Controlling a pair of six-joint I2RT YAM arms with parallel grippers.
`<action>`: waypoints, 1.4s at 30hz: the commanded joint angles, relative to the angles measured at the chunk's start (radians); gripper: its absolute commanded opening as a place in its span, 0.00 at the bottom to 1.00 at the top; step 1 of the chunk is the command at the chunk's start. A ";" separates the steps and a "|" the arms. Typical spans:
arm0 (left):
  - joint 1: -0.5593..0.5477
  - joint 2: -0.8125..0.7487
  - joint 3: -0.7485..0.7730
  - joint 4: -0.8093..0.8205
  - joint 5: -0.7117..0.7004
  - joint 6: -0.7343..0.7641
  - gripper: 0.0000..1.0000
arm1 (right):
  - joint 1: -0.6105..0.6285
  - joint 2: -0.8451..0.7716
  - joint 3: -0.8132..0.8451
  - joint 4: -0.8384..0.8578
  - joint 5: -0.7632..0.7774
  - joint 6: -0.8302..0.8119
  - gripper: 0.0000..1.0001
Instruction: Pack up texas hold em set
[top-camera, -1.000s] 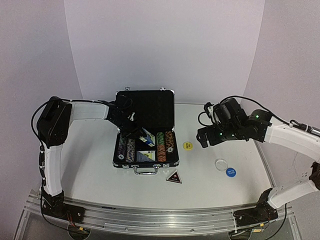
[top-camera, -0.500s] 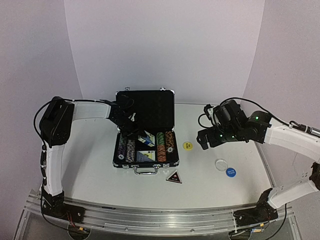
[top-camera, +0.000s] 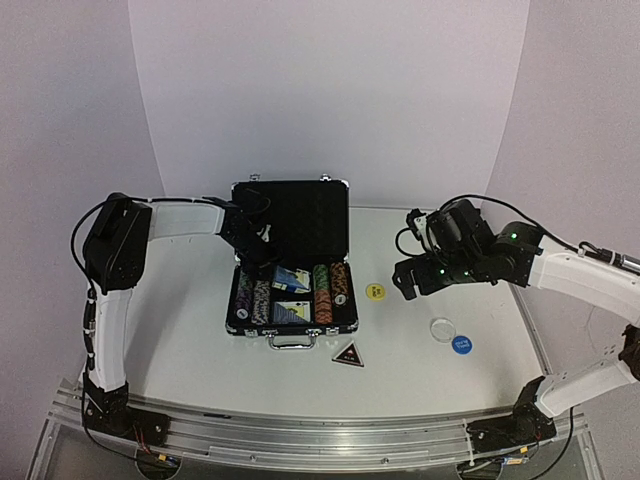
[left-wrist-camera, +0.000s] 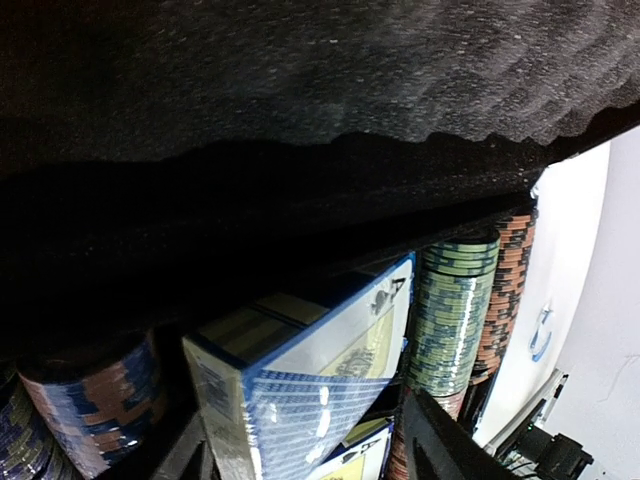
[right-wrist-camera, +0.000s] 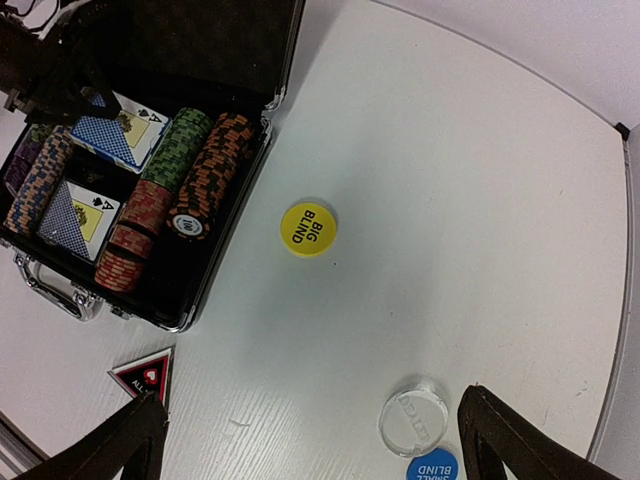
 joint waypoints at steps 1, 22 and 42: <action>-0.013 -0.045 0.075 -0.062 -0.082 0.033 0.70 | -0.003 -0.029 0.002 0.023 -0.003 -0.006 0.98; -0.055 -0.005 0.136 -0.137 -0.124 0.050 0.76 | -0.002 -0.036 -0.008 0.026 -0.003 -0.011 0.98; -0.055 0.015 0.129 -0.165 -0.167 0.053 0.68 | -0.002 -0.062 -0.029 0.026 0.001 0.013 0.98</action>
